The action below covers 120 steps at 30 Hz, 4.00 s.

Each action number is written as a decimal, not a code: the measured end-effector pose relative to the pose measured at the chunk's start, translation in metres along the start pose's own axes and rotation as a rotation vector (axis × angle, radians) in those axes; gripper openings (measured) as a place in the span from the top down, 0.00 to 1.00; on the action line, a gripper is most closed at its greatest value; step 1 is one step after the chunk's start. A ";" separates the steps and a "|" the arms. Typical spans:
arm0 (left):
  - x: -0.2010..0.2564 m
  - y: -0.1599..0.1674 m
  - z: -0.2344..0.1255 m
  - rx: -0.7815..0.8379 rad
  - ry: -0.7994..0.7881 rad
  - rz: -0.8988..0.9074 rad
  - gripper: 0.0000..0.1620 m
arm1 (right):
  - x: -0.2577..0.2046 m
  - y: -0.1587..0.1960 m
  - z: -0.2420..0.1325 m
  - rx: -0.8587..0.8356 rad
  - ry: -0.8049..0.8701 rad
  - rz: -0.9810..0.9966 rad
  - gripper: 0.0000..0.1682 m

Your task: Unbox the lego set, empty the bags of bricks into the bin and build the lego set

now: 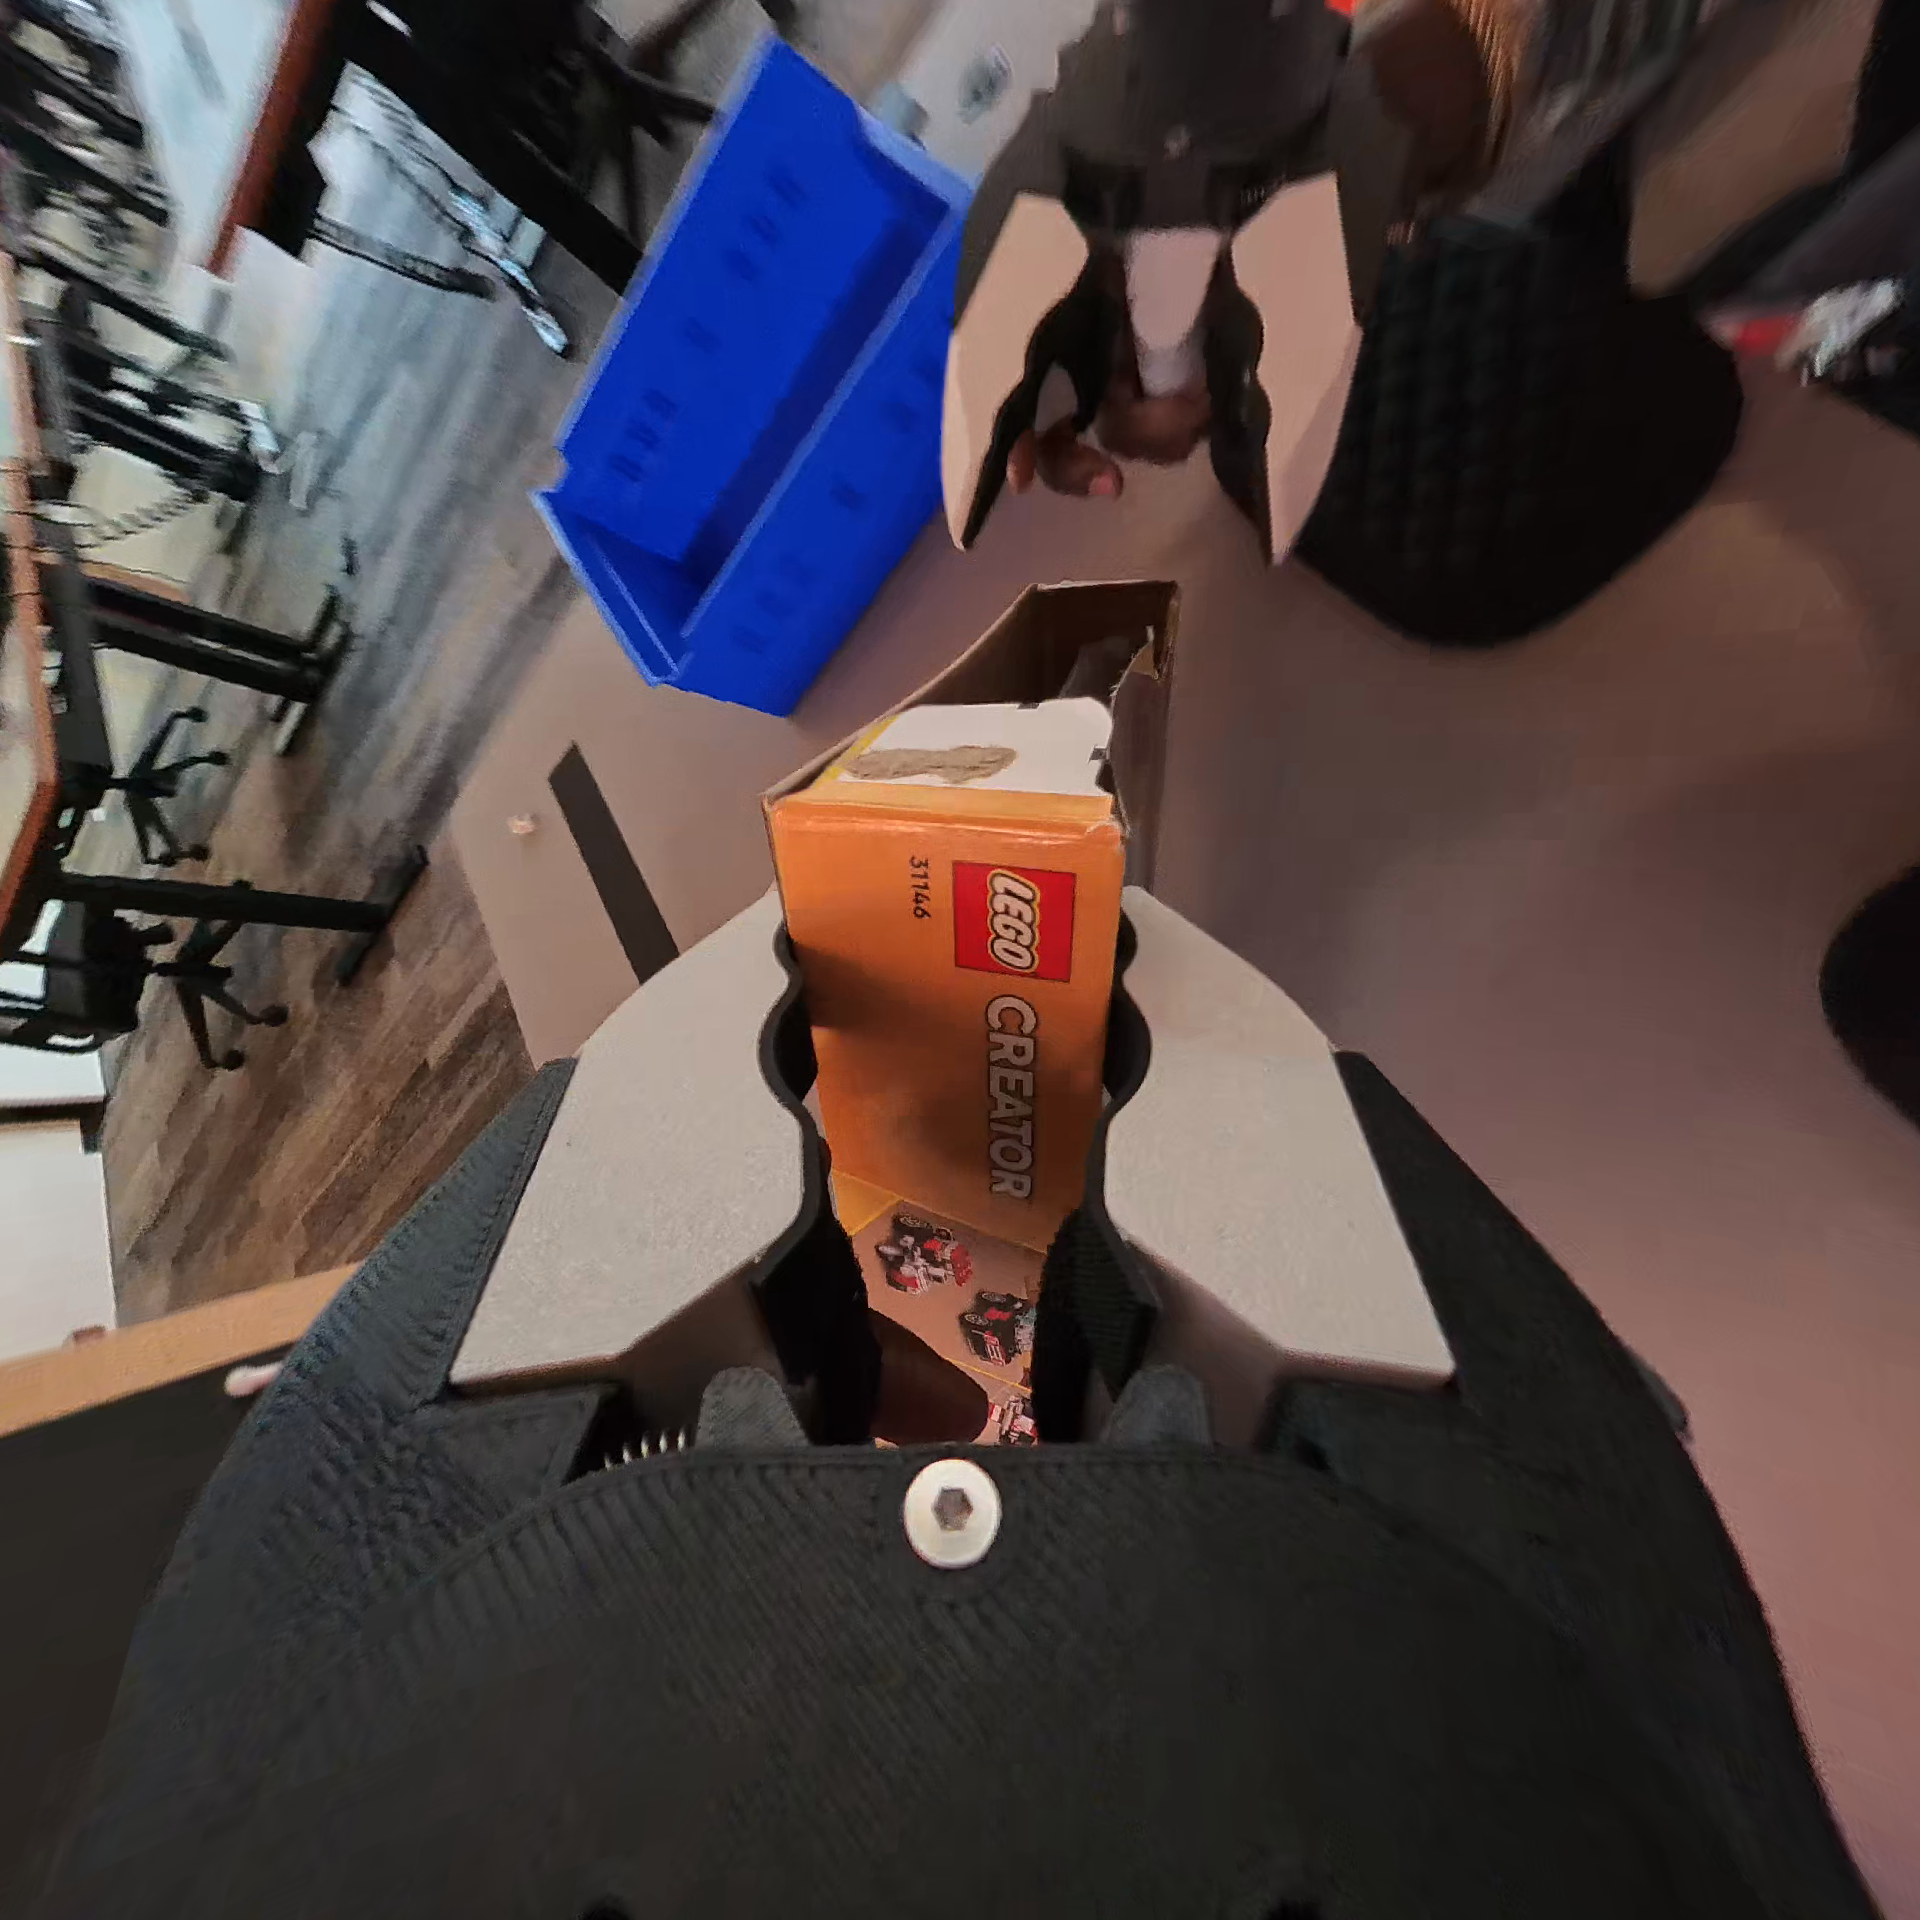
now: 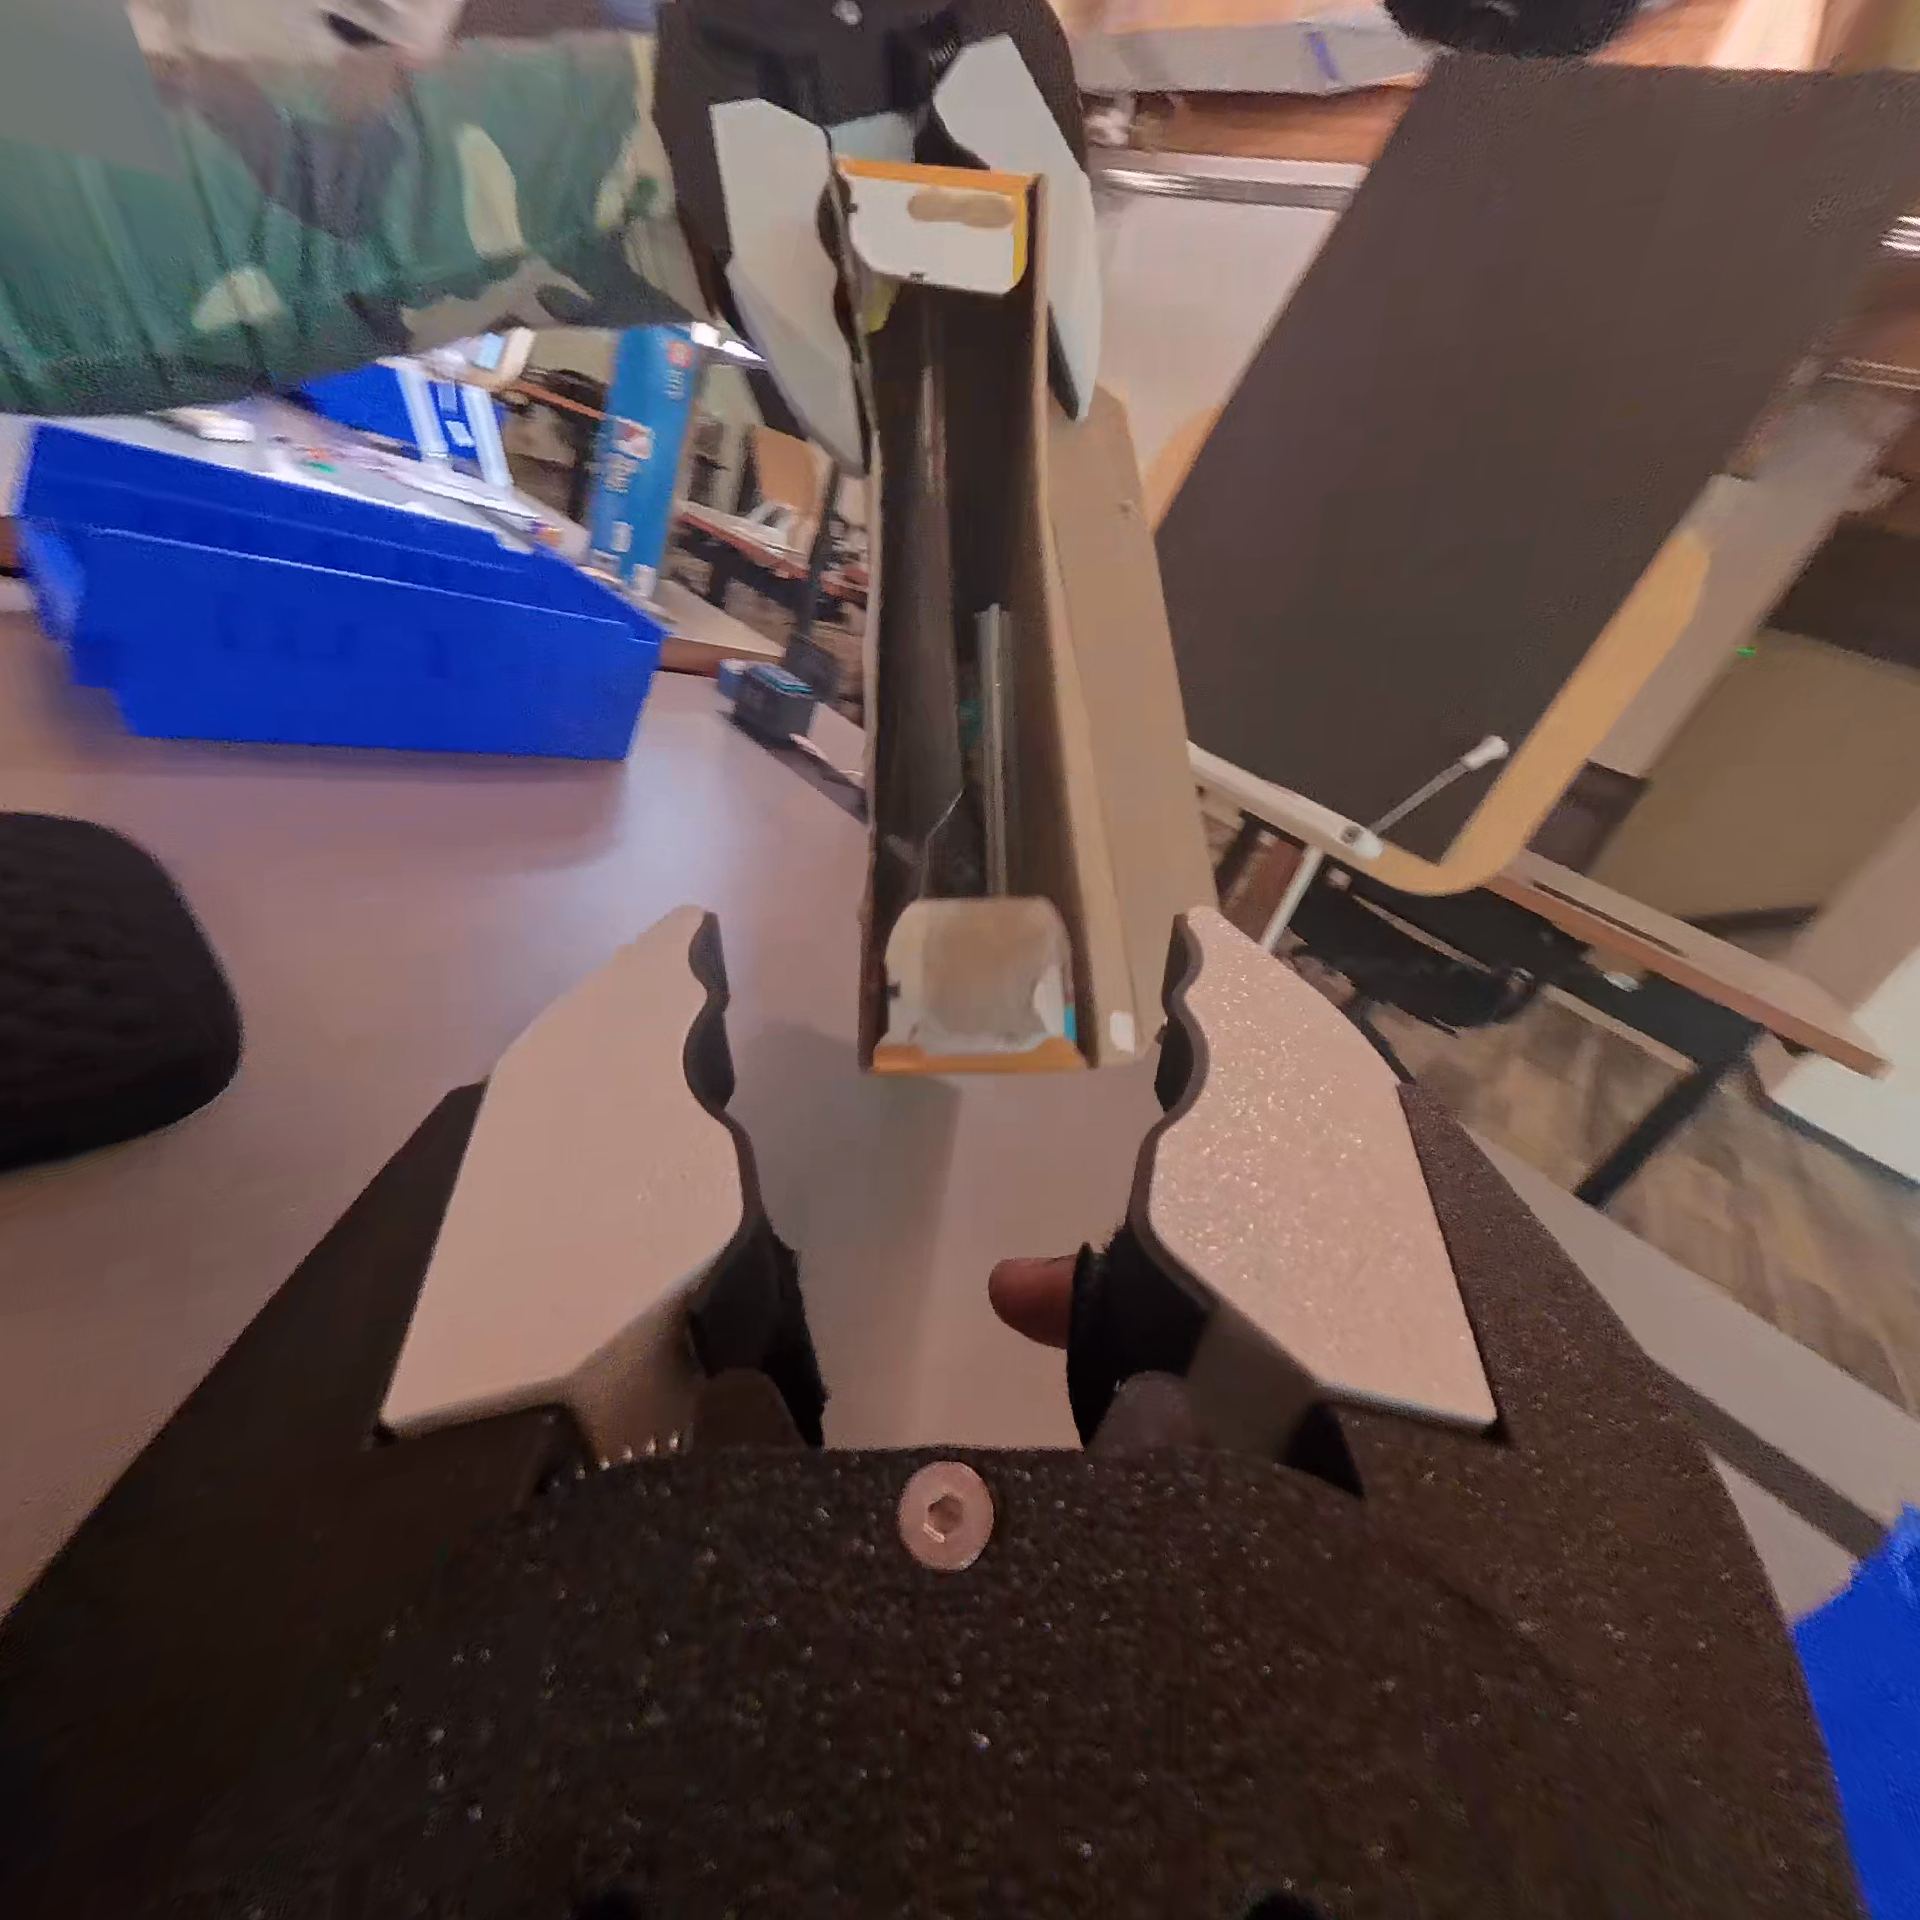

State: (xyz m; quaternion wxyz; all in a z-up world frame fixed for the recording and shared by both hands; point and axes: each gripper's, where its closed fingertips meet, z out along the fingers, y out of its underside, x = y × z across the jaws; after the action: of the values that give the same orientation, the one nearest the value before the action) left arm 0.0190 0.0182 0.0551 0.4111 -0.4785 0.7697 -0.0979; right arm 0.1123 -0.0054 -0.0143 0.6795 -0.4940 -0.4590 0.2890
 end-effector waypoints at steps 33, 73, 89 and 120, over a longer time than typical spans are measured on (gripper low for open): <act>0.076 0.044 -0.084 0.642 -0.636 -0.730 0.56 | -0.014 -0.077 0.098 0.062 -0.820 0.129 0.66; 0.079 0.046 -0.079 0.458 -0.680 -0.612 0.63 | 0.004 -0.106 0.098 -0.320 -0.154 -0.017 0.80; 0.080 0.043 -0.079 0.482 -0.676 -0.603 0.63 | 0.040 -0.081 0.088 -0.420 0.052 0.047 0.92; 0.077 0.045 -0.080 0.505 -0.682 -0.615 0.63 | 0.022 -0.133 0.073 0.041 0.021 -0.020 0.67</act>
State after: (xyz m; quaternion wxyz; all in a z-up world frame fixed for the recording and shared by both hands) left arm -0.0845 -0.0410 0.0403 0.6930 -0.5731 0.3686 -0.2354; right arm 0.0474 -0.0031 0.1243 0.6972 -0.4785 -0.4507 0.2861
